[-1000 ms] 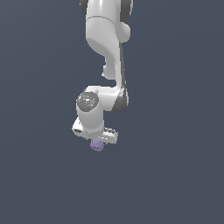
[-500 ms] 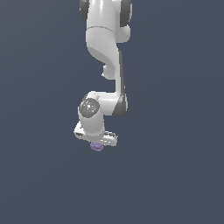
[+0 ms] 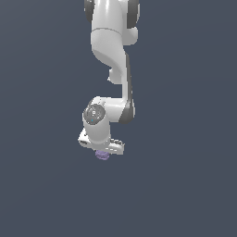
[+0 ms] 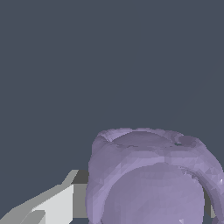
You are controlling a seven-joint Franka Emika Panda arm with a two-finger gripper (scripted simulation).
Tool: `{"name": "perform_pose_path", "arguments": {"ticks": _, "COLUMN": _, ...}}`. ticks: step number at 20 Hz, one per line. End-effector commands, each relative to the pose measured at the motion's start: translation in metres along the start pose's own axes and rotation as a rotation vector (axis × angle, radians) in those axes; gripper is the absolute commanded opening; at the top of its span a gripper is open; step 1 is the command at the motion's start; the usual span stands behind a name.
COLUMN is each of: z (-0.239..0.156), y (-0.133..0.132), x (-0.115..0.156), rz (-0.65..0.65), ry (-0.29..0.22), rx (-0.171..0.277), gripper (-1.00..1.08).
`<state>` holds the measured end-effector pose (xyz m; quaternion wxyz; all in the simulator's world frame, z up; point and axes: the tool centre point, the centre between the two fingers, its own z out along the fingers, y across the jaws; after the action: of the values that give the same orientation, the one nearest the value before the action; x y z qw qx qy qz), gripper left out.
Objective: Pick up the object and move it to a goal position.
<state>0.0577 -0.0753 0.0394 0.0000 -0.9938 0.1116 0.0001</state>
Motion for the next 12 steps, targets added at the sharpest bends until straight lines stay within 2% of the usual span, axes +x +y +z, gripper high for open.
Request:
{"name": "perform_pose_path", "arguments": {"ticks": 1, "z": 0.0, "y": 0.0, "x": 0.0, "rz": 0.0, "ry": 0.0, "rx": 0.0, "gripper": -1.0}}
{"name": "perform_pose_path", "arguments": {"ticks": 12, "z": -0.008, "y": -0.012, "x": -0.021, "rz": 0.0, "ry": 0.0, "rx": 0.0, "gripper": -1.0}}
